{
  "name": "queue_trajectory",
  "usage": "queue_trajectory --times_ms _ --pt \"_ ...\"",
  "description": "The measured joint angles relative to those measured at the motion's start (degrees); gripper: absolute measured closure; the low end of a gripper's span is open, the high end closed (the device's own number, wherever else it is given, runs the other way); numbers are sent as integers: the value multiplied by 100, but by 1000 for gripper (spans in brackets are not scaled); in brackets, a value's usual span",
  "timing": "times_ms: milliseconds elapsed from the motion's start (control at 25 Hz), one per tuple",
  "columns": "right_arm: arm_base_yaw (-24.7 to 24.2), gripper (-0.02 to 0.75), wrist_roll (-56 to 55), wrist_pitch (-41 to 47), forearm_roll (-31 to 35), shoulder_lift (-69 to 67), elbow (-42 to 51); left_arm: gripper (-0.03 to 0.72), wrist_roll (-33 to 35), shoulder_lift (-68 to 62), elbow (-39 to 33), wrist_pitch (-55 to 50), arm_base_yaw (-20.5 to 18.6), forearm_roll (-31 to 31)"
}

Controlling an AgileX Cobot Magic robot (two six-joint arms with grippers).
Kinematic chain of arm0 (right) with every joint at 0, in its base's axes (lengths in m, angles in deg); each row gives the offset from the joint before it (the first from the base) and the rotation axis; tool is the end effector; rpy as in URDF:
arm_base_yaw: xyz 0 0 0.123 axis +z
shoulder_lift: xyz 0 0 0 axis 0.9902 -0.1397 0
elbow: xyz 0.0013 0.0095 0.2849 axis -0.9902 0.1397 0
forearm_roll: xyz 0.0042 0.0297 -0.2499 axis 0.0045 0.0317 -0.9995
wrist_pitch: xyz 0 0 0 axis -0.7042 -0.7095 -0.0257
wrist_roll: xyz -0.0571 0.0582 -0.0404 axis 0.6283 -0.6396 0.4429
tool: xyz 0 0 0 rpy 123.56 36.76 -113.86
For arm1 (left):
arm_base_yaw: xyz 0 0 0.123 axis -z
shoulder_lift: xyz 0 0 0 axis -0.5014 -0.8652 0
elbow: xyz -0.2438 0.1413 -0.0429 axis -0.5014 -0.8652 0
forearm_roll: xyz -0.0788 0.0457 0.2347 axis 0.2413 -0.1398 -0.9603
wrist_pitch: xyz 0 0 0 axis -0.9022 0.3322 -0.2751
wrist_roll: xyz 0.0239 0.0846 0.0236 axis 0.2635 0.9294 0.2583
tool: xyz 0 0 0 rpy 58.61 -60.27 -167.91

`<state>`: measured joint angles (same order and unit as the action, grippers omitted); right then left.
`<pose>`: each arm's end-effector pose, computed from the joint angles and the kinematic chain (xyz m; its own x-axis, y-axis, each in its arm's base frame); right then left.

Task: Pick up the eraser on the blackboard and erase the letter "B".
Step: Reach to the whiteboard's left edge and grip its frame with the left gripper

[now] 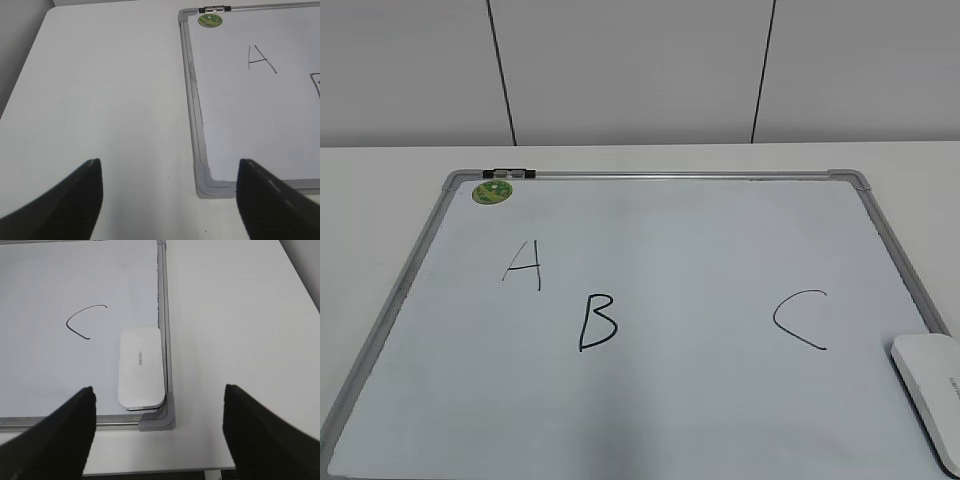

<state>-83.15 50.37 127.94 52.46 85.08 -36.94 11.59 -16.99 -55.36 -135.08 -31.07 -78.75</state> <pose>-0.0095 -0.0010 0.2673 -0.5225 -0.0055 -0.8526 0.0229 0.9995 -0.0205 -0.0069 -0.0026 0.2773 -0.4928 0.0154 -0.8700 0.0185 0.9998 0.0072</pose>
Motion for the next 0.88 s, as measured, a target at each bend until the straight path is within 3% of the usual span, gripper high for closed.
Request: queue_trajectory --times_ms 360,640,880 --pt "0 151 0 0 0 0 0 69 0 0 0 0 0 0" --pt "0 151 0 0 0 0 0 137 0 0 0 0 0 0" --pt "0 151 0 0 0 0 0 104 0 -85 45 10 0 126"
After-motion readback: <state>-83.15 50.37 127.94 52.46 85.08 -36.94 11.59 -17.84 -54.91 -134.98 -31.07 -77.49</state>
